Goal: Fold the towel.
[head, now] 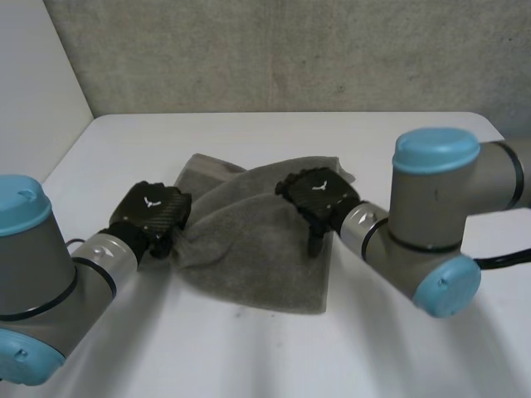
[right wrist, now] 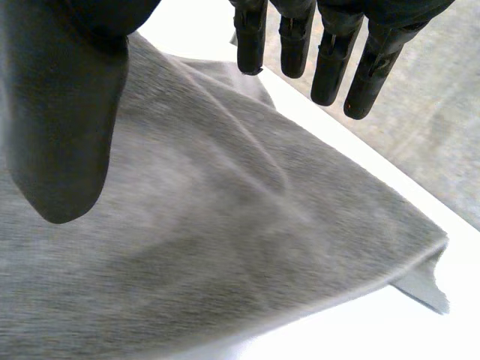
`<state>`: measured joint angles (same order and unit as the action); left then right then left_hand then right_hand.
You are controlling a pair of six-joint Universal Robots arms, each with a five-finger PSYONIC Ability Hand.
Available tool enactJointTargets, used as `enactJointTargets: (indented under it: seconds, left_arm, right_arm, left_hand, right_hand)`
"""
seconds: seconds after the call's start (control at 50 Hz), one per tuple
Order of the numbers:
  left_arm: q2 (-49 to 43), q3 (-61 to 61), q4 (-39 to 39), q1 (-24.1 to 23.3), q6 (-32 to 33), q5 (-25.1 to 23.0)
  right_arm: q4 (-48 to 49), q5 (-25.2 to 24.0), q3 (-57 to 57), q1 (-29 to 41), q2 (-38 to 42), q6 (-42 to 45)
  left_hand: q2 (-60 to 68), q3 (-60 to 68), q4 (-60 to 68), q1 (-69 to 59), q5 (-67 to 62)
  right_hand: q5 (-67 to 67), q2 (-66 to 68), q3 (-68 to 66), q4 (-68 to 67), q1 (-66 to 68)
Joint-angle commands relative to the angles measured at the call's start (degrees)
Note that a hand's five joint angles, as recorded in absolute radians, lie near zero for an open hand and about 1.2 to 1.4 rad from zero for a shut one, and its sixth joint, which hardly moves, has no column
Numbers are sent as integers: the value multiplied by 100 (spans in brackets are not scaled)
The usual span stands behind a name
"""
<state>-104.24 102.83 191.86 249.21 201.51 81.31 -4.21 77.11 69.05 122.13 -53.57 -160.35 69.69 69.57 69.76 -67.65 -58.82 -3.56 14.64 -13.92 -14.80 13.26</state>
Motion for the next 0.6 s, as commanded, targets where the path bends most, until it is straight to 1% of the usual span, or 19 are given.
enactJointTargets:
  seconds: [0.02,0.04,0.08,0.12,0.16,0.22,0.28,0.3,0.34,0.4,0.44,0.46,0.5,0.56,0.6]
  left_arm:
    - [159,-166,18,14,11,34]
    - [167,-245,18,14,11,43]
    - [159,-315,18,22,20,52]
    - [159,-369,27,66,55,52]
    - [98,-482,71,224,90,43]
    - [36,-571,80,304,81,34]
    - [-376,-947,71,566,108,34]
    - [-377,-949,71,567,108,34]
    - [-683,-1325,53,874,108,34]
    - [-861,-1564,53,954,108,34]
    - [-1237,-2071,45,1068,300,34]
    - [-1239,-2074,44,1068,301,34]
    - [-1676,-2598,44,1130,668,61]
    - [-1916,-2873,44,1174,864,87]
    - [-2309,-3363,1,1227,1091,297]
  right_arm:
    - [-1009,-204,-1129,-470,592,398]
    - [-1011,-205,-1131,-471,594,400]
    - [-1528,-415,-1367,-567,725,749]
    - [-1713,-512,-1385,-602,734,908]
    - [-1828,-565,-1368,-655,725,1005]
    - [-1846,-635,-1228,-717,655,1015]
    - [-1777,-705,-974,-726,533,1015]
    - [-1776,-706,-972,-726,532,1015]
    - [-1549,-811,-675,-708,436,989]
    - [-1407,-829,-533,-664,391,989]
    - [-1153,-829,-288,-621,313,980]
    - [-1152,-829,-287,-620,312,980]
    - [-1003,-811,-94,-533,295,980]
    - [-968,-811,-23,-471,304,980]
    - [-906,-794,82,-366,304,980]
  left_hand:
    - [1031,1043,1024,-1235,-1118]
    - [1031,1043,1024,-1235,-1118]
    - [1031,1043,1024,-1235,-1118]
    - [1031,1043,1024,-1235,-1118]
    - [1031,1043,1024,-1235,-1118]
    - [1031,1043,1024,-1235,-1118]
    - [1031,1043,1024,-1235,-1118]
    - [1031,1043,1024,-1235,-1118]
    - [1031,1043,1024,-1235,-1118]
    - [1031,1043,1024,-1235,-1118]
    - [1031,1043,1024,-1235,-1118]
    - [1031,1043,1024,-1235,-1118]
    - [1031,1043,1024,-1235,-1118]
    - [1031,1043,1024,-1235,-1118]
    - [1031,1043,1024,-1235,-1118]
  right_hand:
    - [356,-464,392,480,-326]
    - [356,-464,392,480,-326]
    - [356,-464,392,480,-326]
    - [356,-464,392,480,-326]
    - [356,-464,392,480,-326]
    - [356,-464,392,480,-326]
    - [356,-464,392,480,-326]
    - [356,-464,392,480,-326]
    - [356,-464,392,480,-326]
    - [356,-464,392,480,-326]
    - [356,-464,392,480,-326]
    - [356,-464,392,480,-326]
    - [356,-464,392,480,-326]
    - [356,-464,392,480,-326]
    - [356,-464,392,480,-326]
